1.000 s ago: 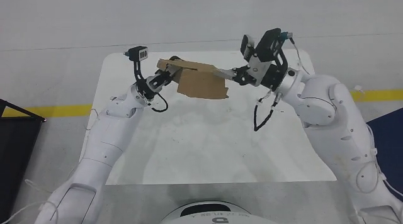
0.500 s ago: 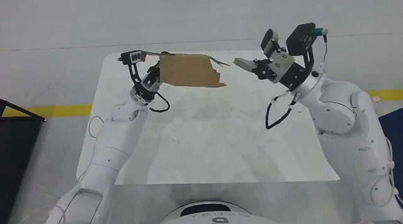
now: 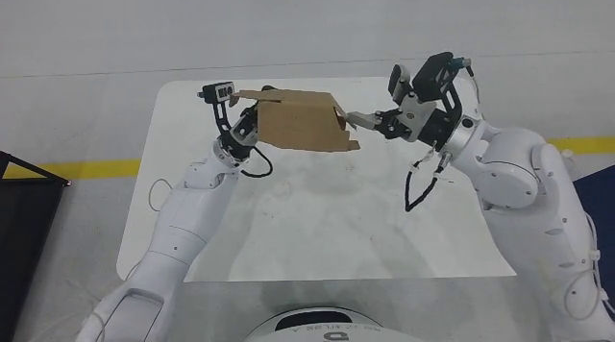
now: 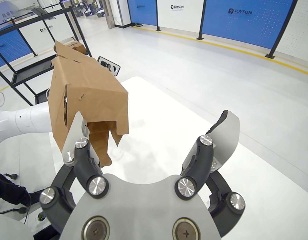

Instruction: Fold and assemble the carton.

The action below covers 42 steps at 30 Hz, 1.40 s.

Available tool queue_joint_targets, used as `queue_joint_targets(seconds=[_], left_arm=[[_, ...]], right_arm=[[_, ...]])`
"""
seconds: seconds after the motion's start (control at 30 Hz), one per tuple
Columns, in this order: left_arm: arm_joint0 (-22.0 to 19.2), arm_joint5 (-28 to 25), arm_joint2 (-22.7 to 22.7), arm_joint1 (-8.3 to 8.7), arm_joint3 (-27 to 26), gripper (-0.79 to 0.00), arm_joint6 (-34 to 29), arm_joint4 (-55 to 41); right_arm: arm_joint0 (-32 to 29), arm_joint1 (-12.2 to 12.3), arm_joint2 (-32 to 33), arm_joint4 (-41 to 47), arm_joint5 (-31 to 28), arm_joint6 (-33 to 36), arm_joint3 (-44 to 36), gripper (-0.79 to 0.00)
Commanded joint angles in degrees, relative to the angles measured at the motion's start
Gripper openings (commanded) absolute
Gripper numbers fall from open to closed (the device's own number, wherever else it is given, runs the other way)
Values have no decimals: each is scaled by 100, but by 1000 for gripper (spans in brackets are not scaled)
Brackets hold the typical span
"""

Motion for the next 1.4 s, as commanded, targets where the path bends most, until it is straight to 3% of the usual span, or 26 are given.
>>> queue_joint_targets(seconds=[0.0, 0.6, 0.8, 1.13, 1.37], left_arm=[[15, 0, 20, 10, -33, -785, 0, -31], [-85, 0, 412, 125, -42, -785, 0, -393], [-116, 0, 424, 103, 57, -785, 0, -711], [-57, 0, 540, -56, 278, -785, -1, -1380], [-191, 0, 662, -98, 494, -785, -1, -1126]], right_arm=[[27, 1, -5, 1, -8, 14, 5, 0], [1039, -144, -1223, -214, -26, 398, 183, 0], [890, -105, -846, -145, 48, 256, 99, 0], [-64, 24, 338, 188, -12, -26, -452, 0], [-61, 50, 279, 337, -390, 209, -784, 0]])
